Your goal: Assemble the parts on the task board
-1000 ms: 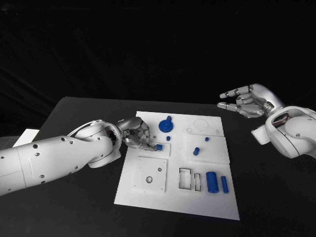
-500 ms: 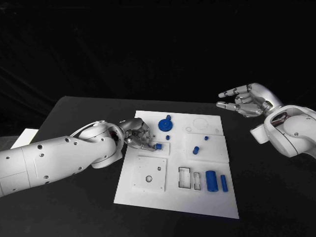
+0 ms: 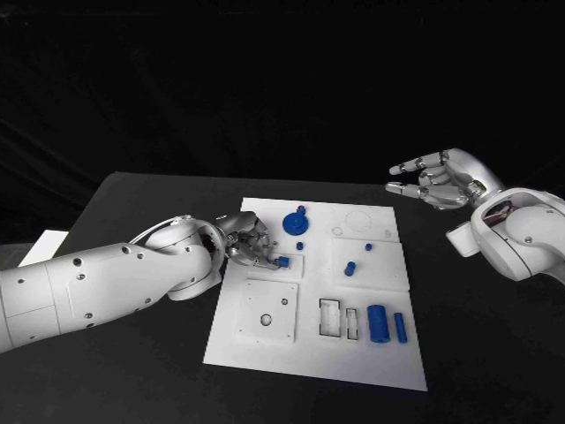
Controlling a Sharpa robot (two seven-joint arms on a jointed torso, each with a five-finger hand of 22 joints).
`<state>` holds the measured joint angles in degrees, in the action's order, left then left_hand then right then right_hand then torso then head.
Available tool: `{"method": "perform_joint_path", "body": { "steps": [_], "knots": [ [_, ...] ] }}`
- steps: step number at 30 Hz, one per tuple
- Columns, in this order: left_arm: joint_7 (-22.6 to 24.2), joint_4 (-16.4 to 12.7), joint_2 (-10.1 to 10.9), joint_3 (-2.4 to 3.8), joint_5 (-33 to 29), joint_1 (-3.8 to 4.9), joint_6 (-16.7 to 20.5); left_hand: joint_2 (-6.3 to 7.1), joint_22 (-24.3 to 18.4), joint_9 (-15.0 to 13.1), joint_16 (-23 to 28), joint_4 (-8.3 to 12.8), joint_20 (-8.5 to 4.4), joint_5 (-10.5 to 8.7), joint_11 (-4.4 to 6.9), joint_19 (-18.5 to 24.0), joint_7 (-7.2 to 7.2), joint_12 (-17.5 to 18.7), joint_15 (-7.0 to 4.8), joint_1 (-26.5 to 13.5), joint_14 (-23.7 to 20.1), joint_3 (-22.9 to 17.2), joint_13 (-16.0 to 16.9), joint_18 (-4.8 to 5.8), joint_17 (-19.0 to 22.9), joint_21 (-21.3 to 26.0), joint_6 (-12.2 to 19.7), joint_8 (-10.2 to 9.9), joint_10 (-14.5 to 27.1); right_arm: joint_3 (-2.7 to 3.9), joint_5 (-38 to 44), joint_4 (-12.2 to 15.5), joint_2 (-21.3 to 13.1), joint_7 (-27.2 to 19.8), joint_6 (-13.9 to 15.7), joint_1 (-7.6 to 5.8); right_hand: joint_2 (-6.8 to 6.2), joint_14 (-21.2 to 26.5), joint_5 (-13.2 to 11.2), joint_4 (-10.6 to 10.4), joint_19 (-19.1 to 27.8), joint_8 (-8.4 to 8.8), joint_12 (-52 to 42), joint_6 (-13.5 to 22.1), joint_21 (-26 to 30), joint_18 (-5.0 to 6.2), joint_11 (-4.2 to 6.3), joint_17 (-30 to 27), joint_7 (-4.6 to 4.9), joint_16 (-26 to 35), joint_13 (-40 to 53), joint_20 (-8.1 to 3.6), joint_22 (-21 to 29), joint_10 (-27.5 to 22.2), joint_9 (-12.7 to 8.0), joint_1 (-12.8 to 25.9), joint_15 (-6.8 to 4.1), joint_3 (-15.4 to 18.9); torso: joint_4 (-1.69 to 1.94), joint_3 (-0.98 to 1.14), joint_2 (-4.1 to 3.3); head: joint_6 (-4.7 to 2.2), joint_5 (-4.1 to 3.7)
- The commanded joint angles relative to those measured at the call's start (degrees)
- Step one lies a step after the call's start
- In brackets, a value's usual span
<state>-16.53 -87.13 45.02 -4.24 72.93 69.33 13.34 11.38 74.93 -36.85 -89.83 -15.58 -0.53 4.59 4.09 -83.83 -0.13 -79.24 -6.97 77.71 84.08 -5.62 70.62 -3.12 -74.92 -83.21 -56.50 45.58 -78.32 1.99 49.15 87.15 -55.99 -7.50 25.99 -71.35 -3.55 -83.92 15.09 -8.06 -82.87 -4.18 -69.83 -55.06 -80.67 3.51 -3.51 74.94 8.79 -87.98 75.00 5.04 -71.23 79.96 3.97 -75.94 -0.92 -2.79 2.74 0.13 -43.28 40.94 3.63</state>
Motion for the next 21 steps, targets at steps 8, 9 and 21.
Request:
{"method": "perform_joint_path", "body": {
  "steps": [8, 9, 21],
  "knots": [
    [-1.31, 0.28, -0.66, 0.04, 0.71, -0.01, -1.39, -0.46, 5.63, -0.08, -0.17, -0.32, -0.42, 0.17, 0.14, -3.73, -0.59, -0.22, -0.30, -0.02, 5.92, -0.06, 0.03, 1.09, -15.08, -0.27, 0.01, 0.36, -0.46, 0.01, 0.54, 0.14, 0.12, -0.09, -0.68, 0.04, 0.35, -5.34, 0.17, 0.22, 0.36, -0.34, 0.27, -0.14, 0.21, 0.33, 0.14, 12.16, -0.32, 0.20, 1.66, -0.20, 0.05, -0.18, 0.07, -0.45, -0.09, -0.02, 0.05, -0.01, 0.00, 0.03, -0.29],
    [-1.34, 0.33, -0.72, 0.04, 0.70, -0.01, -1.38, -0.47, 5.66, -0.09, -0.17, -0.35, -0.43, 0.17, 0.15, -3.74, -0.59, -0.24, -0.30, -0.04, 5.92, -0.08, 0.07, 1.09, -15.08, -0.29, 0.01, 0.36, -0.49, 0.01, 0.54, 0.15, 0.12, -0.10, -0.68, 0.04, 0.35, -5.34, 0.17, 0.22, 0.36, -0.34, 0.27, -0.14, 0.21, 0.33, 0.14, 12.16, -0.32, 0.20, 1.66, -0.20, 0.05, -0.18, 0.07, -0.45, -0.09, -0.02, 0.05, -0.01, 0.00, 0.03, -0.29],
    [-2.14, 0.58, -1.08, 0.04, 0.42, -0.02, -0.86, -0.58, 5.72, -0.26, -0.17, -0.89, -0.50, 0.16, 0.20, -3.73, -0.64, -0.24, -0.36, -0.53, 5.92, -0.18, 0.02, 1.10, -15.08, -0.33, 0.02, 0.41, -0.46, 0.01, 0.54, 0.12, 0.23, -0.14, -0.76, 0.04, 0.35, -5.34, 0.17, 0.22, 0.36, -0.34, 0.27, -0.14, 0.21, 0.33, 0.14, 12.16, -0.32, 0.20, 1.66, -0.20, 0.05, -0.18, 0.07, -0.45, -0.09, -0.02, 0.04, -0.02, -0.03, 0.01, -0.47]
  ]
}}
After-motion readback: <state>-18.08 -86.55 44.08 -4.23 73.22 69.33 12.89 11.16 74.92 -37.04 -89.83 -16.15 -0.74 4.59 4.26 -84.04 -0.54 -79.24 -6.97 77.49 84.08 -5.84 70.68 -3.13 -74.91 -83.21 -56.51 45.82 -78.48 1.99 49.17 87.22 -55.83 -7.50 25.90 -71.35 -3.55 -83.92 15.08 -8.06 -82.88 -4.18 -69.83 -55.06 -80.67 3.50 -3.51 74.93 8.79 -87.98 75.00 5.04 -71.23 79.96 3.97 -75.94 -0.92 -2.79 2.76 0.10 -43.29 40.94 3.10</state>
